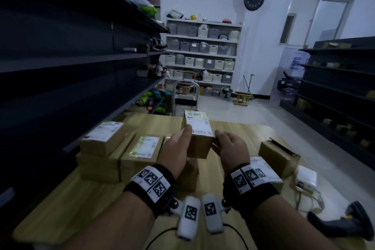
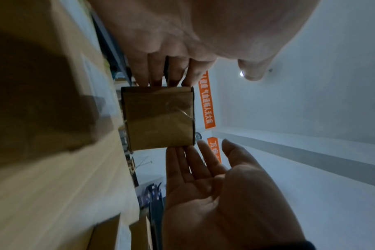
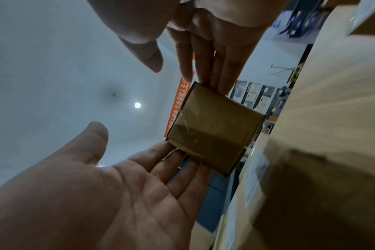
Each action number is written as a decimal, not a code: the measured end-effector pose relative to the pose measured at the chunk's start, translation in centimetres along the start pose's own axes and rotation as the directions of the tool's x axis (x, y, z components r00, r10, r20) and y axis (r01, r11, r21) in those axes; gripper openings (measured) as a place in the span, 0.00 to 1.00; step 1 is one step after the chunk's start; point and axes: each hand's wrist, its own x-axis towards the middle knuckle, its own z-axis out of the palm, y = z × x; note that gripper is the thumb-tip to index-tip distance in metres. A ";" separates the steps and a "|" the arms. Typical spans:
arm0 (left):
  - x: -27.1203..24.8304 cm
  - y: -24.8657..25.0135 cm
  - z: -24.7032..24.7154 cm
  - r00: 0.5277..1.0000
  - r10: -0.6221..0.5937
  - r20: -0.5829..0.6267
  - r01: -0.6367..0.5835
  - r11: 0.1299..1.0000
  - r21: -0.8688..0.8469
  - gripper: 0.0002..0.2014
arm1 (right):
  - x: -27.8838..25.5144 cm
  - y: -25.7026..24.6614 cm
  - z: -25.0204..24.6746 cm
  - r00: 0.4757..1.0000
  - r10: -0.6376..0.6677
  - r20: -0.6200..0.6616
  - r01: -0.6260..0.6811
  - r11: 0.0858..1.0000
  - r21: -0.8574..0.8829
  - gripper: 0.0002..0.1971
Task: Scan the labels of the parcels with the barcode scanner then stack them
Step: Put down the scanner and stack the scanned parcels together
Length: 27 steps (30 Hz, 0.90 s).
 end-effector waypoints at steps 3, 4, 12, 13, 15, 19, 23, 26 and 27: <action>0.1 0.1 -4.5 0.997 -0.025 -0.074 0.025 1.000 0.005 0.40 | -0.3 -0.3 4.4 0.995 0.003 0.097 -0.005 1.000 0.022 0.10; 0.2 0.1 -5.9 0.995 -0.042 -0.096 0.041 0.999 -0.015 0.40 | -0.4 -0.3 5.9 0.992 0.007 0.124 -0.010 1.000 0.027 0.10; 2.7 -3.5 -14.1 0.973 -0.098 -0.210 0.106 0.994 0.025 0.61 | -2.7 0.4 14.7 0.952 0.064 0.299 -0.064 0.998 -0.011 0.18; 3.0 -3.9 -14.5 0.971 -0.122 -0.207 0.129 0.991 0.021 0.63 | -2.7 0.7 15.3 0.950 0.069 0.305 -0.061 0.998 -0.035 0.19; 3.2 -4.6 -15.1 0.965 -0.177 -0.196 0.183 0.983 0.011 0.65 | -2.7 1.4 16.2 0.941 0.083 0.329 -0.064 0.996 -0.069 0.21; 2.5 -4.9 -15.5 0.965 -0.190 -0.181 0.196 0.981 0.015 0.64 | -3.5 1.8 16.7 0.931 0.130 0.341 -0.102 0.990 -0.098 0.25; 2.1 -3.2 -16.2 0.958 -0.067 -0.280 0.107 0.986 0.129 0.43 | -3.0 1.9 16.3 0.936 0.144 0.321 -0.104 0.985 -0.139 0.18; 2.8 -3.2 -18.2 0.925 -0.019 -0.379 0.120 0.962 0.246 0.50 | -2.5 1.7 16.4 0.934 0.145 0.326 -0.091 0.980 -0.177 0.17; 3.1 -3.1 -18.9 0.921 -0.028 -0.389 0.160 0.937 0.311 0.53 | -2.4 1.7 16.5 0.932 0.142 0.333 -0.084 0.980 -0.183 0.17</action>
